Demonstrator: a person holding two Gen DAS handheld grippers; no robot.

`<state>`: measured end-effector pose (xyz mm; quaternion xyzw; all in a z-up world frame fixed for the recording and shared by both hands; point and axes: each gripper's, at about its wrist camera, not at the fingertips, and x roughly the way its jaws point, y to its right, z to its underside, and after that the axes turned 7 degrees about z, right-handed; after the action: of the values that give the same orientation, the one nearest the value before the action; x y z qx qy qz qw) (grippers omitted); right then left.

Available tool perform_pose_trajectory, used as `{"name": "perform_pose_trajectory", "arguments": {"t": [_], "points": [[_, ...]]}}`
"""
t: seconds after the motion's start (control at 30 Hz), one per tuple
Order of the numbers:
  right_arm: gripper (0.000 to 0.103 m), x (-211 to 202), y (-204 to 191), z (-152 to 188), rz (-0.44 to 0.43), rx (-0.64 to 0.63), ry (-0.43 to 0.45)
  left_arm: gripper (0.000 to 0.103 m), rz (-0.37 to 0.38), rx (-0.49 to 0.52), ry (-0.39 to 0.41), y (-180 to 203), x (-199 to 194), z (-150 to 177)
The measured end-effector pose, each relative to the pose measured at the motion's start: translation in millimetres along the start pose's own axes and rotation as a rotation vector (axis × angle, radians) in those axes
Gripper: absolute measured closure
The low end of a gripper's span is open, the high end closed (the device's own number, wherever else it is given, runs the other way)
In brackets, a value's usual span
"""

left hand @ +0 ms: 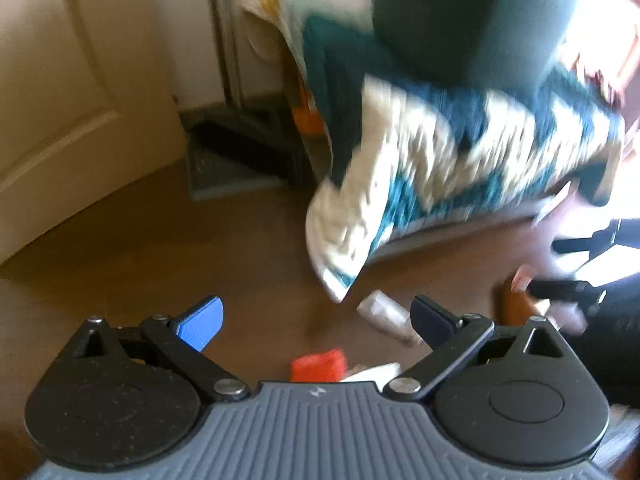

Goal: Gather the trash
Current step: 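Withdraw both tools from the bin and lower them to the floor, then grasp the orange foam net with left tool while right tool grasps the white tissue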

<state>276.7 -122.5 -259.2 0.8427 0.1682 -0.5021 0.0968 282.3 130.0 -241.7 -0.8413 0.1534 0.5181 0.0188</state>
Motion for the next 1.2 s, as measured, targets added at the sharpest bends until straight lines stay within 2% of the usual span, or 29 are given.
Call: {"name": "perform_pose_trajectory", "arguments": {"t": [0.1, 0.2, 0.43, 0.53, 0.77, 0.97, 1.03, 1.1, 1.17, 1.2], "points": [[0.045, 40.5, -1.4, 7.9, -0.004, -0.027, -0.070, 0.002, -0.003, 0.100, -0.059, 1.3, 40.5, 18.3], [0.045, 76.5, -2.3, 12.5, 0.001, -0.050, -0.119, 0.002, 0.026, 0.163, -0.113, 4.3, 76.3, 36.7], [0.045, 150.8, -2.7, 23.0, -0.001, -0.081, -0.212, 0.002, 0.070, 0.207, -0.222, 11.3, 151.8, 77.2], [0.045, 180.6, -3.6, 31.0, -0.003, -0.092, -0.249, 0.002, 0.094, 0.149, -0.267, 2.3, 179.4, 86.8], [0.045, 255.0, -1.4, 53.1, 0.016, -0.114, -0.370, 0.003, 0.114, -0.103, -0.348, -41.3, 239.4, 99.0], [0.046, 298.4, -0.3, 71.7, 0.041, -0.120, -0.455, 0.004, 0.127, -0.176, -0.405, -55.4, 274.5, 111.9], [0.046, 305.3, -0.1, 75.5, 0.035, -0.123, -0.467, 0.016, 0.141, -0.210, -0.412, -58.2, 282.5, 114.1], [0.046, 310.7, 0.1, 78.0, 0.034, -0.127, -0.468, 0.024, 0.150, -0.260, -0.426, -63.4, 289.2, 115.5], [0.048, 315.1, 1.5, 79.9, 0.024, -0.122, -0.470, 0.026, 0.155, -0.298, -0.425, -68.5, 289.3, 114.8], [0.049, 316.5, 1.8, 80.2, 0.023, -0.118, -0.470, 0.032, 0.159, -0.311, -0.421, -70.1, 289.4, 114.7]]}}
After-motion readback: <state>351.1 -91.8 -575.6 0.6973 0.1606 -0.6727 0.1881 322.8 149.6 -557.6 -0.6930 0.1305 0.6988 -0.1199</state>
